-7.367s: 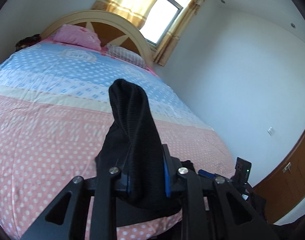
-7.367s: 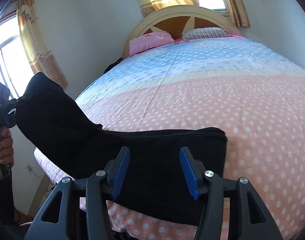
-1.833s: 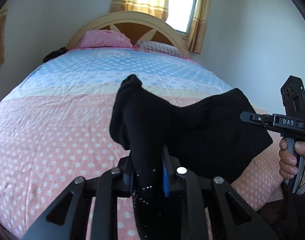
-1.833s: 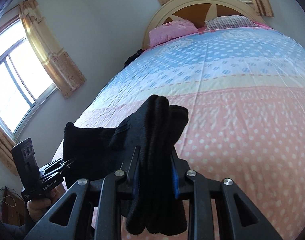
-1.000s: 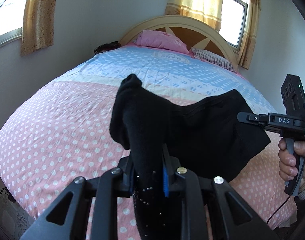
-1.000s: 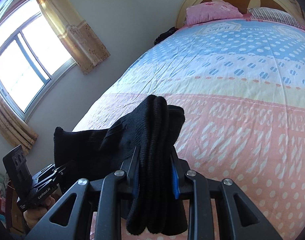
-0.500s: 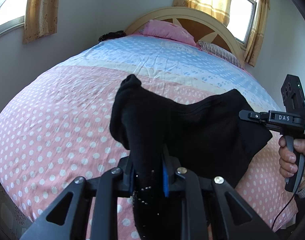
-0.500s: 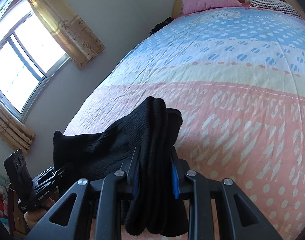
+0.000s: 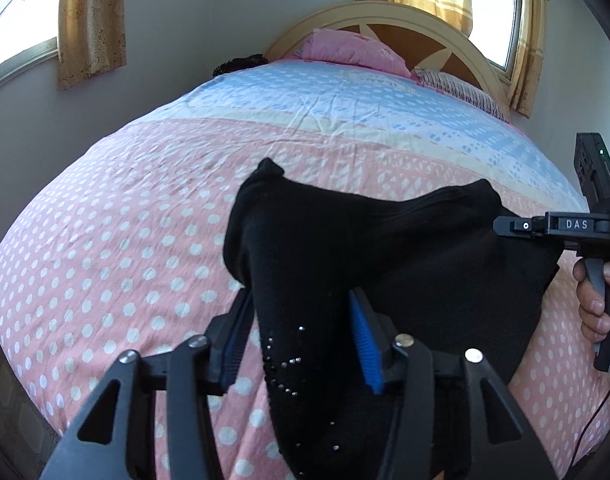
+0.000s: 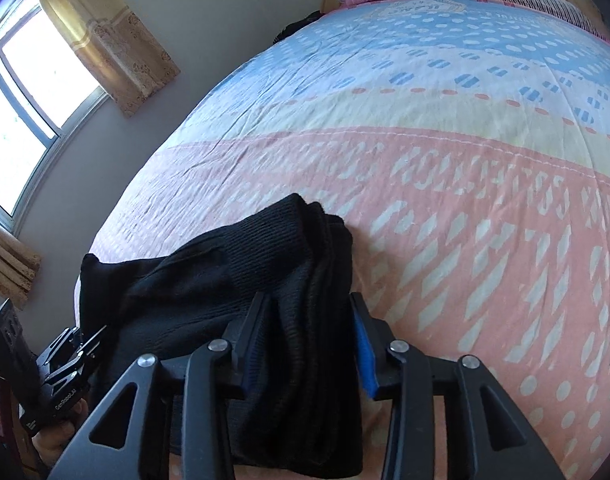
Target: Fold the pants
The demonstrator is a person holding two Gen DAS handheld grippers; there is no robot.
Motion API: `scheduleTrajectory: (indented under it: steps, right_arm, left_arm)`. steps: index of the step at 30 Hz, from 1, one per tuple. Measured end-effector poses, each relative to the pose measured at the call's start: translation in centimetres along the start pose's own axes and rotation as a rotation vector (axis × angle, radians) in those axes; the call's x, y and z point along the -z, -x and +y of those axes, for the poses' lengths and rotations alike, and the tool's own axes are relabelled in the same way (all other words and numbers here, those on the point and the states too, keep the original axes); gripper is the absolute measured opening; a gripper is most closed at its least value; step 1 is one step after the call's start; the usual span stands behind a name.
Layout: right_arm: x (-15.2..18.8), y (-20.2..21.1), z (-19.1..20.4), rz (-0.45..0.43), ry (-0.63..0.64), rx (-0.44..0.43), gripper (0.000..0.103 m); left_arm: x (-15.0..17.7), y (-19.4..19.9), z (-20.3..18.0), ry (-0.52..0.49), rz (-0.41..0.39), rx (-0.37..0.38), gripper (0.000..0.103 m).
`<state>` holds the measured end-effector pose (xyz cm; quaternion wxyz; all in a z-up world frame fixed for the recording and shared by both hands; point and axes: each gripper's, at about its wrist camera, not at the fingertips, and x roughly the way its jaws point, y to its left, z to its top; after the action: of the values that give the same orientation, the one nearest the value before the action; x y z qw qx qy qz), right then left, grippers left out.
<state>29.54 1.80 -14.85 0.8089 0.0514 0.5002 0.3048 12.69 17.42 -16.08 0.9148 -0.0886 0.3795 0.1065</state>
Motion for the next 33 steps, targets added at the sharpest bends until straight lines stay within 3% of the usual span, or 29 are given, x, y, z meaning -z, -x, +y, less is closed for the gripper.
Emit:
scheduleTrajectory:
  steps: [1,3,6,13,17,21,24,26,30,33]
  right_arm:
    - [0.0,-0.1,-0.3,-0.002,-0.008,0.014,0.055]
    - [0.0,0.2,-0.8,-0.006,-0.028,0.004,0.056]
    - [0.5,1.9,-0.8,-0.043,-0.030,0.042,0.058]
    - [3.7,8.9,-3.0,-0.134,-0.079,0.154,0.058]
    - [7.2,14.5,-3.4,-0.191,-0.069,0.197,0.058]
    - [11.0,20.3,-2.0,-0.276,-0.013,0.277,0.059]
    - [13.7,25.1,-0.9,-0.369,0.032,0.318,0.059]
    - [15.3,27.6,-0.3,-0.428,0.041,0.320,0.065]
    - [16.8,31.0,0.5,-0.539,0.031,0.321,0.070]
    - [16.9,32.0,1.4,-0.556,0.058,0.323,0.070]
  left_arm:
    - [0.1,0.0,-0.1,-0.008,-0.003,-0.007,0.055]
    - [0.3,0.0,0.1,-0.004,-0.007,-0.025,0.066]
    - [0.6,0.5,0.8,0.024,0.001,-0.024,0.073]
    - [1.1,3.0,1.6,0.070,-0.011,-0.060,0.075]
    - [0.7,6.5,0.7,0.082,-0.085,-0.021,0.076]
    - [0.2,10.7,-0.7,0.070,-0.189,0.003,0.089]
    - [0.0,13.2,-1.9,0.054,-0.243,0.026,0.089]
    - [0.1,14.5,-2.7,0.037,-0.272,0.042,0.089]
    - [0.5,16.5,-3.9,0.001,-0.305,0.061,0.094]
    - [0.6,17.3,-4.8,-0.027,-0.319,0.057,0.094]
